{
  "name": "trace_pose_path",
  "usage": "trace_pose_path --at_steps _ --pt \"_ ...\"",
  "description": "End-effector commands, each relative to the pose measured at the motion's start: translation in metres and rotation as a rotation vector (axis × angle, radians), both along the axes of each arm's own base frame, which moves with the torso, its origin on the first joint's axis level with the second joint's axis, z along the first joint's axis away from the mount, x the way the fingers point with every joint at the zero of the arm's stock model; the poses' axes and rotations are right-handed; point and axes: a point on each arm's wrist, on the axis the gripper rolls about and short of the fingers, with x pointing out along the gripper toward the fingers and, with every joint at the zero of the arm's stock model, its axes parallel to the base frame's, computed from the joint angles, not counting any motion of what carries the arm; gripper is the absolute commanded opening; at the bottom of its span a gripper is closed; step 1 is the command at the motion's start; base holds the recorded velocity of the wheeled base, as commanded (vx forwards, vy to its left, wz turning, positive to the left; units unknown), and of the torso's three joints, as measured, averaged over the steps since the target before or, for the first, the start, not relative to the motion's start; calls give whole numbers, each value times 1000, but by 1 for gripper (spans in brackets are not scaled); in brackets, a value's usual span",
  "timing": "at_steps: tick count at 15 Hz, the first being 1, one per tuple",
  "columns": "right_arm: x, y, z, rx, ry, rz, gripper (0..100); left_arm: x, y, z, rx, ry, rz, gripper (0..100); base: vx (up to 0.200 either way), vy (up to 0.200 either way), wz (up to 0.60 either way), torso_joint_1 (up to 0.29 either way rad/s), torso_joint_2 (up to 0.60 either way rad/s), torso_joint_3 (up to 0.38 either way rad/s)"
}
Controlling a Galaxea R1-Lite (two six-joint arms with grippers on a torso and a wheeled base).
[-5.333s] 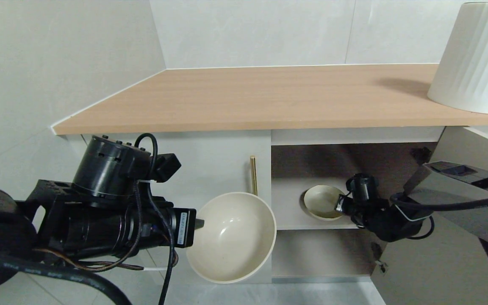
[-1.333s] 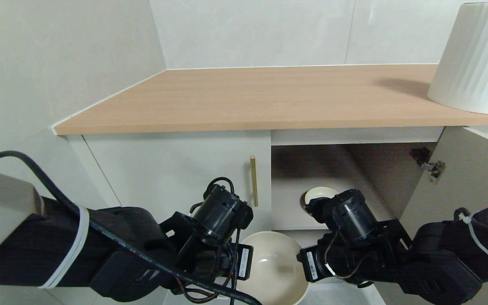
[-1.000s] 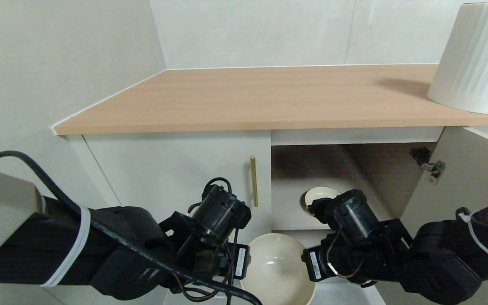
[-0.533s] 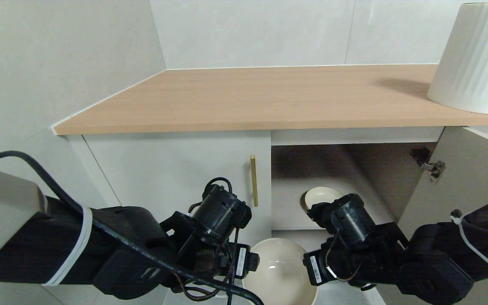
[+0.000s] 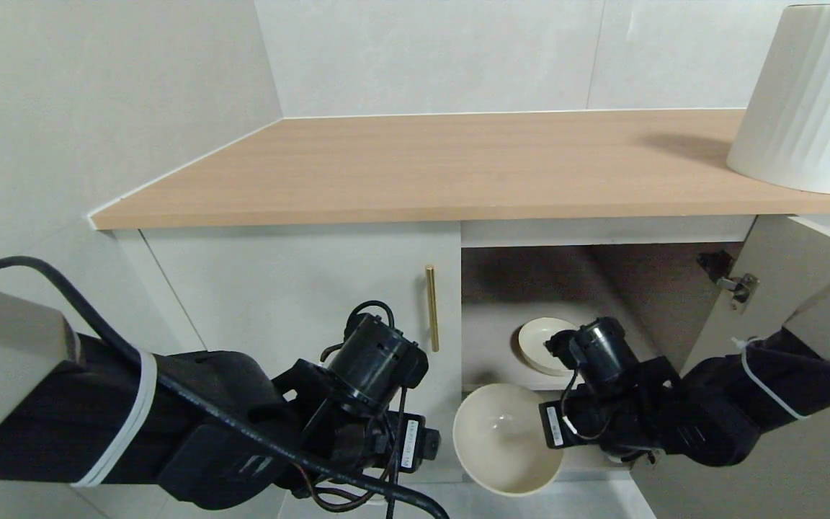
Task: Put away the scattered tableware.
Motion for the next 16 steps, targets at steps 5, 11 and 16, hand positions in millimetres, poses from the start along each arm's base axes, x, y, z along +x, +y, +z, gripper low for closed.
trace_pose_path --at_steps 5,11,16 --pt "51 -23 12 166 -42 -268 0 0 0 1 -2 -1 0 100 0 0 0 0 0 0" --pt "85 -43 11 262 -93 -437 0 0 0 1 -1 -2 1 100 0 0 0 0 0 0" --pt "107 -54 3 283 -115 -546 0 0 0 1 1 -6 6 100 0 0 0 0 0 0"
